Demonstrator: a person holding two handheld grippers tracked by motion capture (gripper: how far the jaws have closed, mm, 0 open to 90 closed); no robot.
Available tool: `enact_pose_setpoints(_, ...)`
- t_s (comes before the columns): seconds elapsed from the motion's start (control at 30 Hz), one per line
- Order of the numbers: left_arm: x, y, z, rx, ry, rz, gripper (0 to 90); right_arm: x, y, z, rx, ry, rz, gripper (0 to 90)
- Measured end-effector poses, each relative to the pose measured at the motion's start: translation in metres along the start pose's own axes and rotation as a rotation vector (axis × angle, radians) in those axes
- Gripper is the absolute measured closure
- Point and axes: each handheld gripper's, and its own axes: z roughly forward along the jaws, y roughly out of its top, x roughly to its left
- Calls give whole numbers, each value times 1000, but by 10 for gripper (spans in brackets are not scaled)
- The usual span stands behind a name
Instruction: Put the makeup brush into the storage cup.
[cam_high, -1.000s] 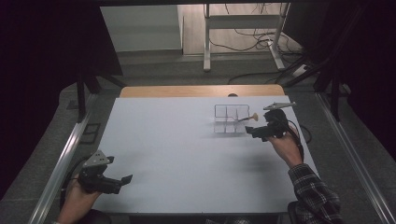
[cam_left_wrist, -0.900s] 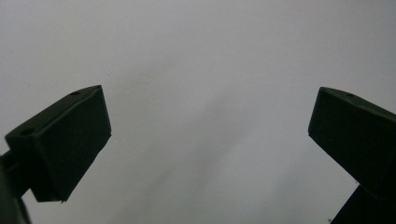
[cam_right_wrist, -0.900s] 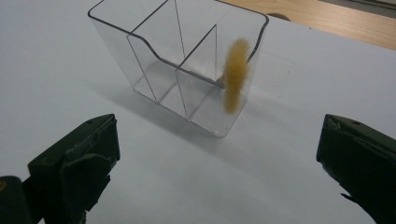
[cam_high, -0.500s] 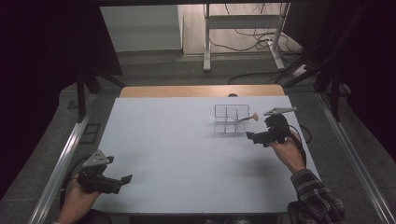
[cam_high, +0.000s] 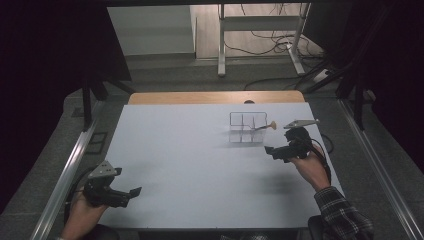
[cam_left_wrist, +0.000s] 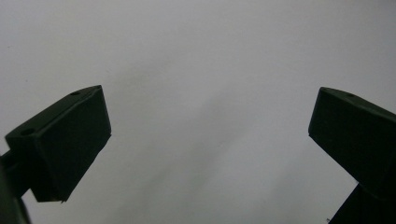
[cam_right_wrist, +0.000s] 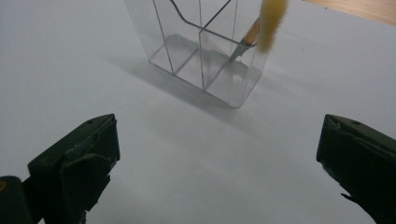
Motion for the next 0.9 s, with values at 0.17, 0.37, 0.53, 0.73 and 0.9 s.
enact_pose_setpoints(0.17, 0, 0, 0, 3, -4, 7, 0, 3, -2, -4, 1, 1, -13, 0)
enact_pose_setpoints(0.37, 0, 0, 0, 1, -4, 4, 0, 7, -6, -9, 6, -6, -27, 0)
enact_pose_setpoints(0.53, 0, 0, 0, 2, -3, 4, 0, 9, -8, -12, 7, -13, -27, 0)
enact_pose_setpoints(0.73, 0, 0, 0, 1, -3, 1, 0, 11, -13, -17, 13, -13, -26, 0)
enact_pose_setpoints(0.9, 0, 0, 0, 1, -3, -2, 0, 14, -17, -21, 18, -18, -34, 0)
